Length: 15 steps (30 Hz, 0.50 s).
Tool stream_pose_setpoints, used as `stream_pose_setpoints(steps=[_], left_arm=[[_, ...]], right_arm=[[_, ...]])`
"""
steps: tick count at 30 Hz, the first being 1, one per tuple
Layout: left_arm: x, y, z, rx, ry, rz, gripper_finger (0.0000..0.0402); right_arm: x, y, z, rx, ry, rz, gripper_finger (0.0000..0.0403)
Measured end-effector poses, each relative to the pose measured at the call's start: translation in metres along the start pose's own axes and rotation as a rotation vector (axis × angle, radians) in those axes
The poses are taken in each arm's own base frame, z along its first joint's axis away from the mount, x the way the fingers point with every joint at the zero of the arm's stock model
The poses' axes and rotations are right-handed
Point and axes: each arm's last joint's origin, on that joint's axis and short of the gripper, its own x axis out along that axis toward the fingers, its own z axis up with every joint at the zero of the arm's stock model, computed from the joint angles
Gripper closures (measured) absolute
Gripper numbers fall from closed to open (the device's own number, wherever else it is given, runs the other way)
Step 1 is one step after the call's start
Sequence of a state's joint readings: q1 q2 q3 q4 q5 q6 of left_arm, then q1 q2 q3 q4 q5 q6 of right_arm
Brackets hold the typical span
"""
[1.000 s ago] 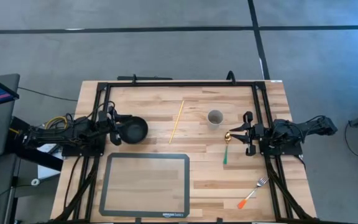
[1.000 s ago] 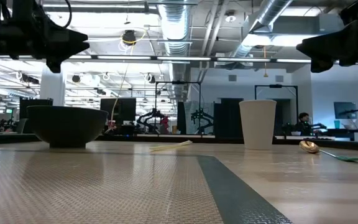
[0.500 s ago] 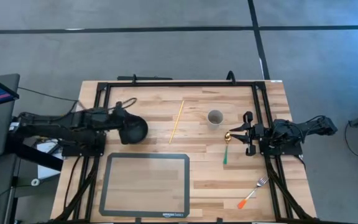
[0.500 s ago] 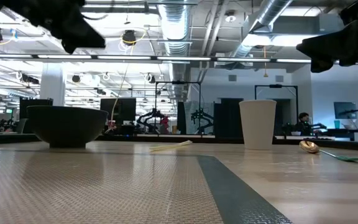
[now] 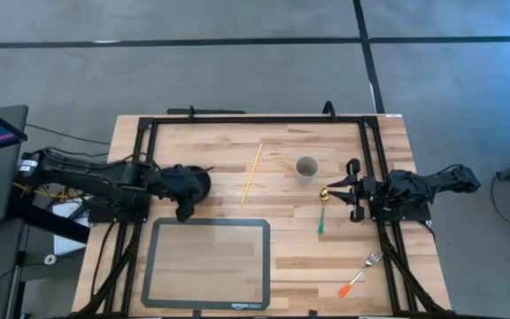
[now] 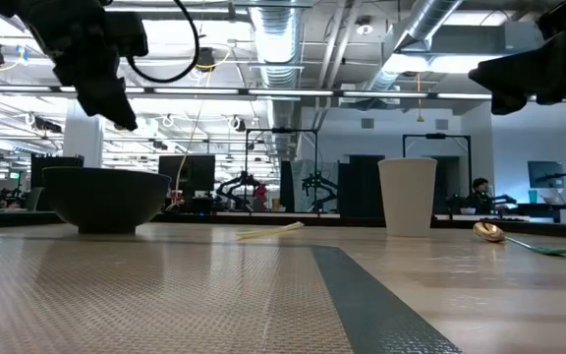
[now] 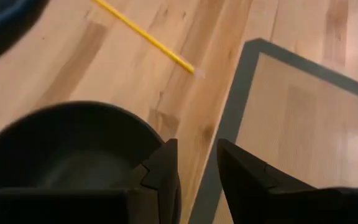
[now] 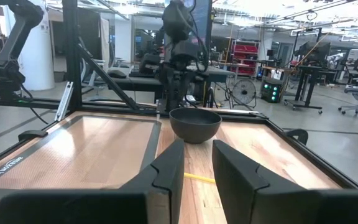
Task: Pick & Place Utensil
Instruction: Put the black bowl on the transparent mat
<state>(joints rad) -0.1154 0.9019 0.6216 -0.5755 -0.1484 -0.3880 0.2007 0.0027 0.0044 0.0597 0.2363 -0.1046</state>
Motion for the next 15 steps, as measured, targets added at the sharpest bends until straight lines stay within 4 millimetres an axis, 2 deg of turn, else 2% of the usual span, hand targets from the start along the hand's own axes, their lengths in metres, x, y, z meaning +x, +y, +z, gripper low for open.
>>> stream_pose_setpoints(steps=[15], left_arm=[[0.026,0.004,-0.049,-0.055,0.134,0.053,0.0289]], right_arm=[[0.0,0.0,0.0,0.0,0.0,0.0,0.0326]])
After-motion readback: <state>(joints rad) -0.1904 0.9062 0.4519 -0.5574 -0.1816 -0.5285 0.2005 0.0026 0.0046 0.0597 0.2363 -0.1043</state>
